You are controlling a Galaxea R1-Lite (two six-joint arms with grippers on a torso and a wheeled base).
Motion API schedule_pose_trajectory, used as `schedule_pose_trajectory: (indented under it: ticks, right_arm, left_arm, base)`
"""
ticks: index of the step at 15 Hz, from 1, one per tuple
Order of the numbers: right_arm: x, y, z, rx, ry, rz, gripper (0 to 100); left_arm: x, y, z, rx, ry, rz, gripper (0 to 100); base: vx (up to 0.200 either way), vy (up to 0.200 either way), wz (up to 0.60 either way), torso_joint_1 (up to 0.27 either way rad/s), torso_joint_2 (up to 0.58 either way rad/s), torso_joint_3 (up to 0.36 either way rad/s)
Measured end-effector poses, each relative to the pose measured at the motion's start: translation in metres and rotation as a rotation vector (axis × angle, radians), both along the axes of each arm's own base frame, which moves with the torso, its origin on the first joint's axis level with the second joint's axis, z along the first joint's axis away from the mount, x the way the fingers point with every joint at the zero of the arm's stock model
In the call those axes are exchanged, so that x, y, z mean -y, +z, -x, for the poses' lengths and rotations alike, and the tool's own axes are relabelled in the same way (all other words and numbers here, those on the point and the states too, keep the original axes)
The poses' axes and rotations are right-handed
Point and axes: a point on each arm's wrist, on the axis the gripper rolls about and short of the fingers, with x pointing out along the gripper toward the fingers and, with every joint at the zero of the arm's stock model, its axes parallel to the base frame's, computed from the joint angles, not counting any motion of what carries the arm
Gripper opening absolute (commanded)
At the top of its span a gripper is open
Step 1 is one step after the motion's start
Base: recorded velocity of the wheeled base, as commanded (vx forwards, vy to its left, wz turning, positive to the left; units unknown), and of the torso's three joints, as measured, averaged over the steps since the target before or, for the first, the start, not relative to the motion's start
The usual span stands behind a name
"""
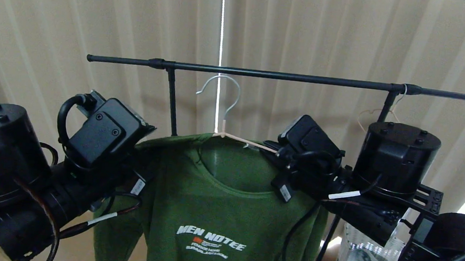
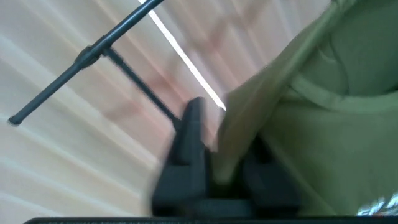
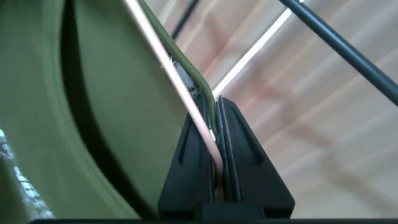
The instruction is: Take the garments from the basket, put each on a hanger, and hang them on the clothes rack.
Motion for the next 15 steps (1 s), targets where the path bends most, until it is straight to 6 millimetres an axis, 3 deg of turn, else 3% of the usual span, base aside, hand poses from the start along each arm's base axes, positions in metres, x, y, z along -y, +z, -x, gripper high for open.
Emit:
schedule_pose_trajectory:
  ticks: [6, 11, 15]
  right_arm:
    - [0.025, 0.005, 0.003, 0.007, -0.063, -0.002, 0]
    - [0.055, 0.01, 0.007, 0.017, -0.146, -0.007, 0]
    - [0.069, 0.011, 0.011, 0.02, -0.211, -0.003, 0]
  left_arm:
    - [-0.003, 0.0, 0.006, -0.039, -0.021, 0.099, 100]
    - [-0.015, 0.005, 0.024, -0.129, -0.051, 0.288, 100]
    - [-0.032, 0.015, 0.043, -0.192, -0.022, 0.328, 100]
  base:
    - [0.0, 0.0, 0.0, 0.0, 0.0, 0.0]
    - [0.0, 0.0, 0.0, 0.0, 0.0, 0.0]
    - [0.0, 0.0, 0.0, 0.0, 0.0, 0.0]
